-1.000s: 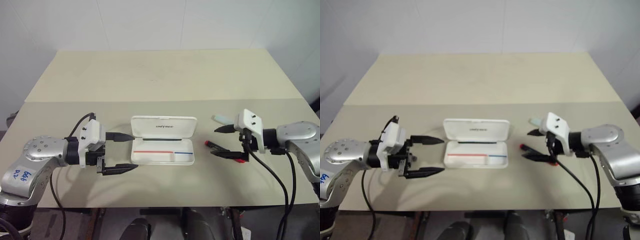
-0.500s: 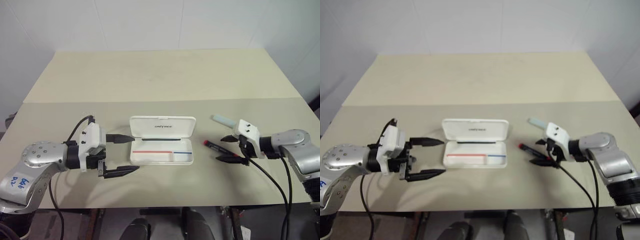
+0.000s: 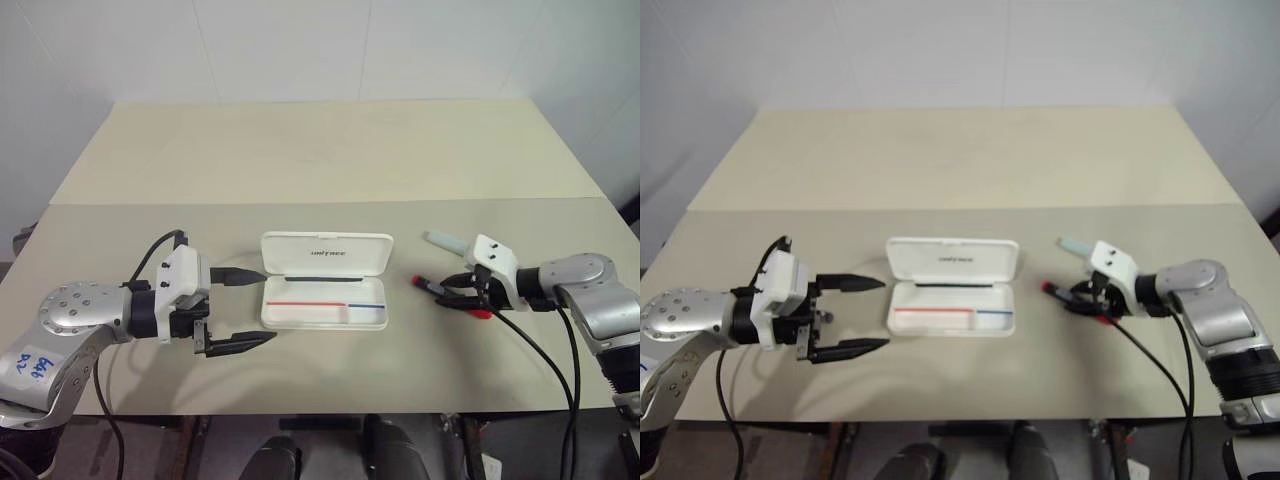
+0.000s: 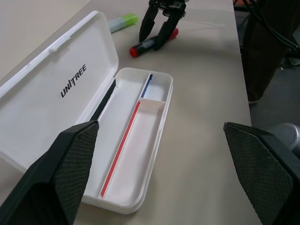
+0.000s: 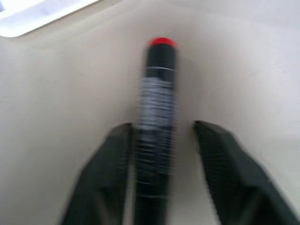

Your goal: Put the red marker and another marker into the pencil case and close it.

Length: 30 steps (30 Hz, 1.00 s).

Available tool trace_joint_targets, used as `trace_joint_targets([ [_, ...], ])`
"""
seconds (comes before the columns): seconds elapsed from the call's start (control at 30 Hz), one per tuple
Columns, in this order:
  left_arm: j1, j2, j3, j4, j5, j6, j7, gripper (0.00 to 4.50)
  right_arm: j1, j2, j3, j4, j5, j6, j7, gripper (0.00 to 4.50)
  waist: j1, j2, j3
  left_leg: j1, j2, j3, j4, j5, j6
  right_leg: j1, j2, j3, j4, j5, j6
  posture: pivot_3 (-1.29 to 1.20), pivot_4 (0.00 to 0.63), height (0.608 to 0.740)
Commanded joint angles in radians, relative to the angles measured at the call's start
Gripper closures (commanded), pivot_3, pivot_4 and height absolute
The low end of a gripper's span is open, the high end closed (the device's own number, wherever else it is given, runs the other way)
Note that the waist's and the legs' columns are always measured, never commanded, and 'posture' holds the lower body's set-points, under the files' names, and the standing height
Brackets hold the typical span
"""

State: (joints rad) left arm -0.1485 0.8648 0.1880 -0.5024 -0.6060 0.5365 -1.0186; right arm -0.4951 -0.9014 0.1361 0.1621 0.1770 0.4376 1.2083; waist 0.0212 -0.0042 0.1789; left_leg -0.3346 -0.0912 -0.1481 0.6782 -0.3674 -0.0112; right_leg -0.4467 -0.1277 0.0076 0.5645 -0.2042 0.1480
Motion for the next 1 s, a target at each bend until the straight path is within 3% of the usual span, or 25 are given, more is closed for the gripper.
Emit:
trace_joint_targets([
  [0.03,-0.015,0.014,0.025,-0.023,-0.021,-0.009,-0.004,0.0,0.012,0.012,0.026,-0.006,-0.006,-0.002,0.028,3.83,0.0,0.0,0.0,0.0,0.0,0.0,0.0,0.0,0.0,0.0,0.0,0.0,0.0,0.0,0.0,0.0,0.15,0.74],
  [0.3,-0.031,0.017,0.018,0.001,-0.011,-0.022,-0.019,0.0,0.006,0.024,0.024,-0.006,-0.012,-0.022,0.029,3.93,-0.001,0.0,0.0,0.0,0.0,0.0,0.0,0.0,0.0,0.0,0.0,0.0,0.0,0.0,0.0,0.0,0.15,0.74],
  [0.57,-0.008,0.033,0.037,0.016,-0.006,-0.038,-0.047,0.0,-0.008,-0.029,-0.016,-0.109,0.075,0.029,0.167,3.93,-0.001,0.0,0.0,-0.001,0.0,0.0,-0.001,0.0,0.0,0.0,0.0,0.0,-0.001,0.0,0.0,0.0,0.15,0.74],
  [0.83,0.018,0.044,0.04,0.027,0.015,-0.063,-0.064,0.0,-0.048,0.008,-0.033,-0.281,0.17,0.168,0.123,3.93,0.001,0.0,0.0,-0.001,0.001,0.0,-0.001,0.0,0.0,0.0,0.0,0.0,-0.001,0.0,0.0,0.0,0.15,0.74],
  [1.0,0.063,0.07,0.057,0.053,0.049,-0.114,-0.093,0.0,-0.103,0.095,-0.02,-0.383,0.239,0.295,0.037,3.93,0.0,0.0,0.0,-0.001,0.001,0.0,-0.002,-0.001,0.0,-0.001,0.001,0.0,-0.002,0.0,0.0,0.0,0.15,0.74],
])
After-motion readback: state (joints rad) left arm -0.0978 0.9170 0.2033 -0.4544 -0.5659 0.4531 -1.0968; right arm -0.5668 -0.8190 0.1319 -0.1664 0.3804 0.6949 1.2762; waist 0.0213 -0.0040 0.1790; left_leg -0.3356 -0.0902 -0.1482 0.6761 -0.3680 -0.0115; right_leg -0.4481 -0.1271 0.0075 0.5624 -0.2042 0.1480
